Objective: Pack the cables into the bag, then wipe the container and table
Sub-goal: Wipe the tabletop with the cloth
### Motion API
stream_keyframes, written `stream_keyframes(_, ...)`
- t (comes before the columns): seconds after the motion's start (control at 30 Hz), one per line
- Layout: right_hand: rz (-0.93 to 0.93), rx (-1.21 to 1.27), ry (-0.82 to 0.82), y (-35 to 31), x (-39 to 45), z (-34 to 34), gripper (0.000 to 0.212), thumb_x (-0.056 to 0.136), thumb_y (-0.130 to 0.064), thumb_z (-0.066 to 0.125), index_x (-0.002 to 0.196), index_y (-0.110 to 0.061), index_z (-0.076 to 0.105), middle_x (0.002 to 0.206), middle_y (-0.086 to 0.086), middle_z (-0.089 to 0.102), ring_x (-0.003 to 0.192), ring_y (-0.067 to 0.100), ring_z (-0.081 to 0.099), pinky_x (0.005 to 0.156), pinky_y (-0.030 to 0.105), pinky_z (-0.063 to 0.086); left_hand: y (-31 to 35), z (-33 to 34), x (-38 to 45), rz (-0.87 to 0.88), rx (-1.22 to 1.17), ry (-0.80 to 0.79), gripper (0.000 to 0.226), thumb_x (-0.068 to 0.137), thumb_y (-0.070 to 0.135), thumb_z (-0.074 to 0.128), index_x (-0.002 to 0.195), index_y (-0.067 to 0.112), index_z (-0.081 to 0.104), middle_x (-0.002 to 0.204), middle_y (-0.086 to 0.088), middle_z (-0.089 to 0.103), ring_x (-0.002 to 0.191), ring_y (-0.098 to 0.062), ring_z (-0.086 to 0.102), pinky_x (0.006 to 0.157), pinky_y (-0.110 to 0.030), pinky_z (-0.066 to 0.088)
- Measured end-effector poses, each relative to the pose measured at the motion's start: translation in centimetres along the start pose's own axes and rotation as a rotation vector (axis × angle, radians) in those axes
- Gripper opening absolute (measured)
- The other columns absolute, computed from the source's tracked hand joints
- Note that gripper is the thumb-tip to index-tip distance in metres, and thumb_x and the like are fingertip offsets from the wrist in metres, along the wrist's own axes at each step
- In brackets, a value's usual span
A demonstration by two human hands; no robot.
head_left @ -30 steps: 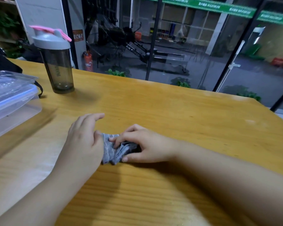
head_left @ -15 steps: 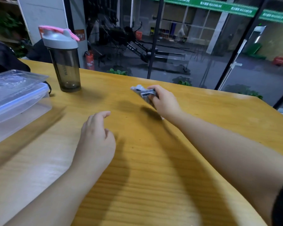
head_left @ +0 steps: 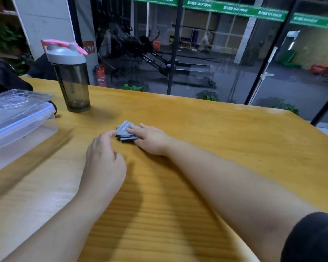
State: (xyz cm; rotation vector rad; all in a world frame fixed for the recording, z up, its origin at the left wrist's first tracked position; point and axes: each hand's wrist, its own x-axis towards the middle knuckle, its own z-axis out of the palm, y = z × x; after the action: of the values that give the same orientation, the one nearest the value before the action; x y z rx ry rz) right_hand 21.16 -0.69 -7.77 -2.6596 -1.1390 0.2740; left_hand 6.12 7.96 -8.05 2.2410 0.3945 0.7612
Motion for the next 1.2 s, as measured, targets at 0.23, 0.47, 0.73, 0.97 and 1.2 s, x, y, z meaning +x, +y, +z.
stream_keyframes(0.23,-0.119,0.056,0.01,-2.0,-5.1,1.1,0.048,0.1,-0.02,0.04,0.147,-0.025,0.033,0.157,-0.01,0.021,0.147,0.015,0.013,0.119,0.031,0.009,0.1,-0.5,0.0,0.003,0.004,-0.018,0.043,0.089,0.002,0.04,0.129,0.015,0.045,0.135,-0.004,0.045,0.128,-0.02,0.036,0.098,-0.025,0.027)
stream_keyframes(0.47,-0.173,0.19,-0.017,-3.1,-10.9,2.6,0.046,0.097,-0.012,0.046,0.142,-0.022,0.043,0.153,-0.007,0.032,0.146,0.013,0.016,0.119,0.035,0.012,1.3,-0.7,-0.5,0.086,-0.043,-0.013,0.034,0.096,0.016,0.037,0.129,0.017,0.046,0.134,-0.001,0.045,0.125,-0.015,0.04,0.095,-0.023,0.028)
stream_keyframes(0.73,-0.204,0.219,-0.071,-5.3,-21.2,3.3,0.048,0.095,-0.007,0.052,0.141,-0.017,0.044,0.153,-0.004,0.032,0.144,0.011,0.018,0.114,0.015,0.008,2.1,-0.8,-1.3,0.117,-0.076,-0.021,0.032,0.097,0.018,0.036,0.127,0.015,0.047,0.135,-0.006,0.04,0.098,-0.007,0.038,0.082,-0.023,0.029)
stream_keyframes(0.97,-0.123,0.377,-0.07,-5.9,-29.2,3.9,0.038,0.094,-0.003,0.052,0.13,-0.014,0.058,0.143,-0.008,0.047,0.137,-0.004,0.027,0.11,0.006,0.015,3.9,-0.1,-3.9,0.301,-0.037,-0.205,0.031,0.097,0.016,0.039,0.126,0.014,0.048,0.135,-0.005,0.04,0.122,-0.02,0.041,0.095,-0.024,0.029)
stream_keyframes(1.2,0.176,0.705,0.339,-4.8,-34.5,0.8,0.032,0.098,-0.003,0.042,0.103,-0.023,0.066,0.086,-0.003,0.065,0.069,0.003,0.055,0.059,0.01,0.04,5.4,-0.4,-5.5,0.479,-0.031,-0.327,0.03,0.098,0.021,0.039,0.127,0.021,0.047,0.133,0.007,0.039,0.099,-0.008,0.044,0.081,-0.02,0.028)
